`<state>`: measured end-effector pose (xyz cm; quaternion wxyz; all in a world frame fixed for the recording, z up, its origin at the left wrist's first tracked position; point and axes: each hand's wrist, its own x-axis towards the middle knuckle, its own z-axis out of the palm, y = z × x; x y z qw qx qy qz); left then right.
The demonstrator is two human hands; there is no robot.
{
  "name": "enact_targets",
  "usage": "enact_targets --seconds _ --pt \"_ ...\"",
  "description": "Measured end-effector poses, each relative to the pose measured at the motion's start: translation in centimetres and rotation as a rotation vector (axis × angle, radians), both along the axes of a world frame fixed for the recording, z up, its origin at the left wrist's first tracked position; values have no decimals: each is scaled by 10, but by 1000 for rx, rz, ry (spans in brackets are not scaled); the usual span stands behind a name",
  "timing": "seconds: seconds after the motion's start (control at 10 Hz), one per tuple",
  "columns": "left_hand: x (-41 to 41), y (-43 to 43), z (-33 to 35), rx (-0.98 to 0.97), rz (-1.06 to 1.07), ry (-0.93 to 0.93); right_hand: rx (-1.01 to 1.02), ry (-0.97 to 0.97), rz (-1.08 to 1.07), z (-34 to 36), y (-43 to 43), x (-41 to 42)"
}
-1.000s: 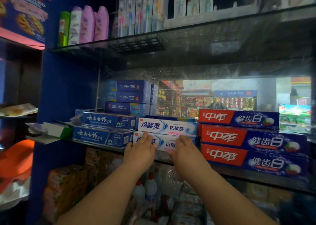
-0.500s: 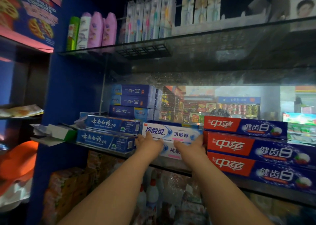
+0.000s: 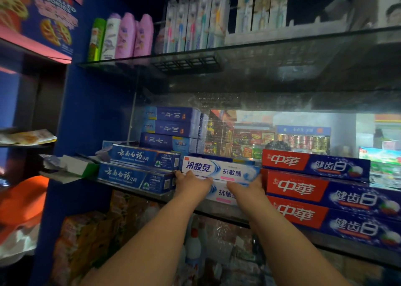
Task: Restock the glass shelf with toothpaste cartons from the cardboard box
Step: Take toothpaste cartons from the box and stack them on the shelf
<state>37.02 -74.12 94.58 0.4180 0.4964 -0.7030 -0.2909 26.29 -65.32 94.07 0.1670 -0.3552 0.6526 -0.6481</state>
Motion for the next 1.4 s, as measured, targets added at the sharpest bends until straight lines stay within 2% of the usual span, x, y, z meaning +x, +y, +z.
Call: enact_targets --seconds 0.1,0.2,0.3,0.4,0.5,0.6,0.7,0.8,0.9,1.0,1.1,1.2,1.4 --pt "3 7 -1 -9 -18 7 -15 19 3 0 0 -1" --pt "8 20 -7 -104 -88 -30 -19 135 -29 0 12 9" --pt "30 34 -20 -353 -103 54 115 563 -133 -9 28 34" --pt "66 23 -31 -515 63 165 48 824 -6 -21 29 72" --pt "105 -13 -33 -289 271 72 97 918 191 -24 3 105" --pt "137 -57 -37 6 271 -18 290 1058 243 -23 -30 128" --pt "152 -97 -50 41 264 -180 413 1057 244 -21 -53 146" --pt "156 -111 -46 23 291 -297 415 1018 222 -22 -61 154" --pt "154 -102 -30 12 267 -446 353 1067 201 -31 -61 151" --pt "150 -99 -28 39 266 -373 320 1071 216 -33 -62 147" --pt "149 -105 -40 -14 280 -144 321 1092 203 -34 -61 149" --pt "147 -109 -43 -7 303 -161 310 1110 174 -36 -60 150" --pt "137 -99 -40 100 293 -81 324 1049 204 -31 -54 149"
